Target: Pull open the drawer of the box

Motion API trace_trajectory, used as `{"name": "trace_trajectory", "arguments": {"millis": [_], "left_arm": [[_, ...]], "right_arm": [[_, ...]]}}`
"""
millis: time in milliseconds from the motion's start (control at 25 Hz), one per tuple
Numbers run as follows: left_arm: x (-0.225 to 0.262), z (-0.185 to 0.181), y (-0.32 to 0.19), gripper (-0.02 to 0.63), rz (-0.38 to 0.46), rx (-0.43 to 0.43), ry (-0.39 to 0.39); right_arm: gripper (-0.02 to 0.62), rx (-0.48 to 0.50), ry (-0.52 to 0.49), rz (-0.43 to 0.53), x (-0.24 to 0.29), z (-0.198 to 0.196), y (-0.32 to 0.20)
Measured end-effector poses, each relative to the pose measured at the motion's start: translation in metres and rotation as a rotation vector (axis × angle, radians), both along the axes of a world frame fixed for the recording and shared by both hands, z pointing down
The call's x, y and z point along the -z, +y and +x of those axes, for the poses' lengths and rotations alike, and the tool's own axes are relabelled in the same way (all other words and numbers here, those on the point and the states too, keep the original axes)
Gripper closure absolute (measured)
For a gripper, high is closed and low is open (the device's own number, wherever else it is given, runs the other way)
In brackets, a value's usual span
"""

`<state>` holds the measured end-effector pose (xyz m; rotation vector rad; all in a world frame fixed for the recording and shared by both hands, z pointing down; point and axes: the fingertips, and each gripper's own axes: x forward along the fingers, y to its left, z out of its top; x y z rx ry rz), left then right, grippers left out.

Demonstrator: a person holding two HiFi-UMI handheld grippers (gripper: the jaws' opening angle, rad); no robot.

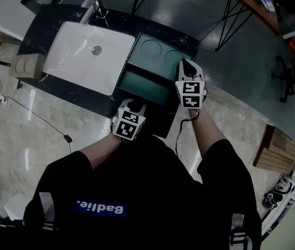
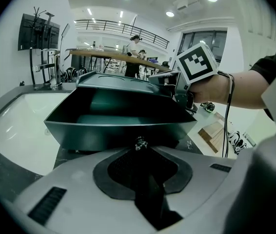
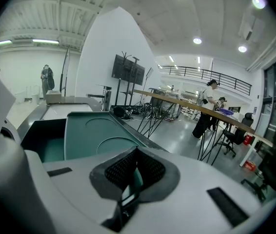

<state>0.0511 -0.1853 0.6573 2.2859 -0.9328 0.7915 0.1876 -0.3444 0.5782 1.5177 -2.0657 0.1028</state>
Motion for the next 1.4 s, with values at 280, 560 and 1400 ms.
{"name": "trace_trajectory", "arguments": {"millis": [280,560,1400], "left_arm": [[0.001,-0.006,0.003,0.535,0.005,0.032,-0.007],[0.006,-0.012,0.008,0.535,0.017,0.062,-0.01],[0.027,-0.062,0.049,0.535,0.08,0.185,-0.109]], "right_arm": [[0.595,-0.001,-0.009,0.0,0.0,0.0,0.001],[0.595,0.003,-0.001,0.006,0.002,0.0,0.002],[0.595,0.012,-0.062,0.06,0.01,0.006,0.015]]}}
